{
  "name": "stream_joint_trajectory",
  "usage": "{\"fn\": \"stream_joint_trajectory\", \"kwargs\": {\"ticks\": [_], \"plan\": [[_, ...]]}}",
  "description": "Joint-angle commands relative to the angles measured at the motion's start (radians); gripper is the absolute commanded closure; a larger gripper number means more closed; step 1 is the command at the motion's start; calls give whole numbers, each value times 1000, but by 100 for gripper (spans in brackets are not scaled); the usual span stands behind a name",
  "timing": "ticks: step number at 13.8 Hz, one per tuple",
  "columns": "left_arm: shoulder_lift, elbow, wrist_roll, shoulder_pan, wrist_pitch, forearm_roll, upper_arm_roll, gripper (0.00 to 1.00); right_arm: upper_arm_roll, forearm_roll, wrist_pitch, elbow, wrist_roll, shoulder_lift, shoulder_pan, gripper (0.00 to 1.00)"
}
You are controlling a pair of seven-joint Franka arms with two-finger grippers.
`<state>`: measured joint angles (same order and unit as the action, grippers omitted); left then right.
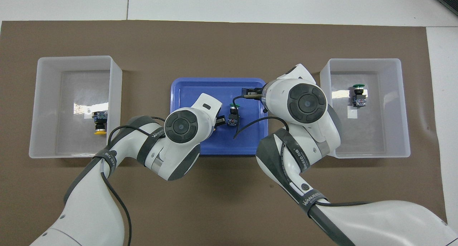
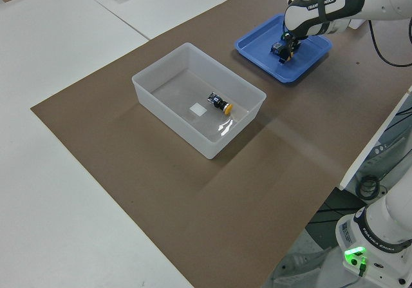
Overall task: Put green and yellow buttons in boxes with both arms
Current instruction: 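Grasp the remaining buttons on the tray with both grippers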
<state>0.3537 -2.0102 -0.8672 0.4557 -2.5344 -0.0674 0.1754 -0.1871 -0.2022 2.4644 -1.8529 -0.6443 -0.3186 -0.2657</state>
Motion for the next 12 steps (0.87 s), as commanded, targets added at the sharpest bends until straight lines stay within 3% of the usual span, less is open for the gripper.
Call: {"fn": "stream_joint_trajectory", "kwargs": {"ticks": [1,2,8,12], "plan": [[13,4,-26,20,-21,-22,-17,89,0,20,39,21,-41,-36,-12,0],[13,4,-26,20,-15,-22,-19,100,0,20,51,21,-46,-45,-13,0],[11,36,-18,-5,67,-25,-24,100,1,18,94,15,-141,-108,-98,0],[-4,90,3,-69,147,-29,-22,100,0,15,106,14,-169,-114,-96,0]]}}
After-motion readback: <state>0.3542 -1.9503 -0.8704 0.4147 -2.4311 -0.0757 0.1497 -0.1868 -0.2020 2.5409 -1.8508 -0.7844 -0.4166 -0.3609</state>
